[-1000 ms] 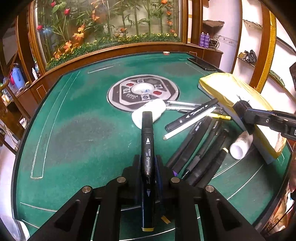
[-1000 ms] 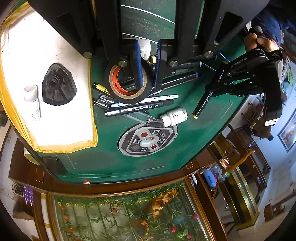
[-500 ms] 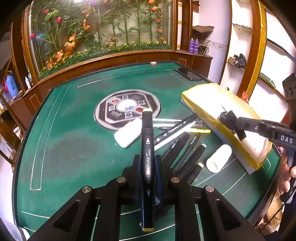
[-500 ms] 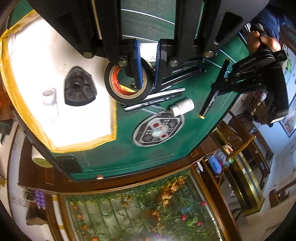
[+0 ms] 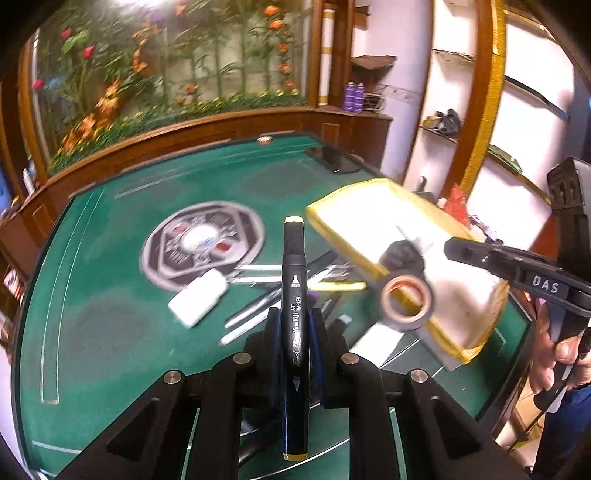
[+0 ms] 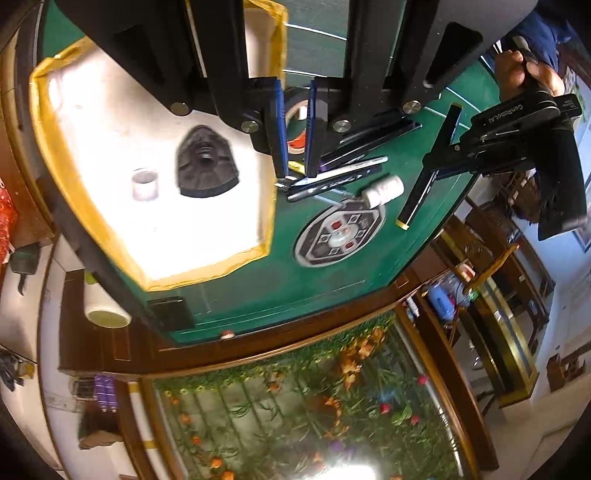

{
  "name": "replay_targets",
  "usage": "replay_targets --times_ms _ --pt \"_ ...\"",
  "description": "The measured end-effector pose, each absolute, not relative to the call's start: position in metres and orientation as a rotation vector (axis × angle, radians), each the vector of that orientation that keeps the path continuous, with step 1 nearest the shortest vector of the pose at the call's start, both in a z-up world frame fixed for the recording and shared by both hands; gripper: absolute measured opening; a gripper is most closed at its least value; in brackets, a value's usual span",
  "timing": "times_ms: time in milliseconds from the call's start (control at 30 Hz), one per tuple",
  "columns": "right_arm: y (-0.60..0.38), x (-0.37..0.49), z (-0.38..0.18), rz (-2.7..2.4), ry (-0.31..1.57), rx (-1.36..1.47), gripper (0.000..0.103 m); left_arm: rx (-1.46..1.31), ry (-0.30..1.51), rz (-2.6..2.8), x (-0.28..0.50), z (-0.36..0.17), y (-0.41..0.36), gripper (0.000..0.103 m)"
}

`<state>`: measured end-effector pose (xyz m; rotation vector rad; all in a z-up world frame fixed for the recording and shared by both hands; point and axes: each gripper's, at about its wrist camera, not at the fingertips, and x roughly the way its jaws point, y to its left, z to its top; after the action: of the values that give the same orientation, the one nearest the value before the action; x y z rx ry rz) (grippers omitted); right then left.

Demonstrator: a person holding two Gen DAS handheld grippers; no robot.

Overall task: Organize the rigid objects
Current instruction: 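Place the tape roll in the tray with the right tool while the left places the marker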

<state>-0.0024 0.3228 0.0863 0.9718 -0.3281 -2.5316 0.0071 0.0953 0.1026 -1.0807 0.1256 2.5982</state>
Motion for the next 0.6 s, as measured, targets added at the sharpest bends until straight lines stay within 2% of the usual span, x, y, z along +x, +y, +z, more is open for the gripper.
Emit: replay_targets --times_ms 100,167,200,233,400,467,533,567,600 --pt "0.321 -0.001 0.081 -2.523 -0.279 1.031 0.012 -1.064 0.132 2.580 0.008 0.105 0.104 0.015" --pt "0.308 0.002 0.075 -2.540 -0.160 1.060 0.040 -1.073 0.125 2.570 0.007 0.102 0.107 0.015" --pt "0.299 0.004 0.072 -2.565 -0.083 1.062 0.068 -1.079 0.122 2.568 0.007 0.100 0.107 0.015" --pt "0.291 0.007 0.070 -2.587 -0.022 1.042 0.081 -1.091 0.119 2.564 0.006 0.097 0.106 0.015" --pt "0.248 0.010 0.065 -2.628 0.333 0.991 0.083 -1.124 0.113 2.569 0.004 0.092 0.099 0.015" --pt "0.236 0.002 0.056 -2.628 0.430 1.030 0.082 -1.123 0.103 2.573 0.004 0.092 0.096 0.015" --pt "0.234 -0.006 0.047 -2.632 0.440 1.078 0.082 -1.123 0.096 2.575 0.004 0.092 0.093 0.015" --pt "0.235 -0.010 0.044 -2.622 0.418 1.107 0.079 -1.123 0.095 2.574 0.005 0.091 0.092 0.015" --pt "0.239 -0.014 0.041 -2.609 0.364 1.135 0.063 -1.124 0.094 2.572 0.005 0.090 0.092 0.015"
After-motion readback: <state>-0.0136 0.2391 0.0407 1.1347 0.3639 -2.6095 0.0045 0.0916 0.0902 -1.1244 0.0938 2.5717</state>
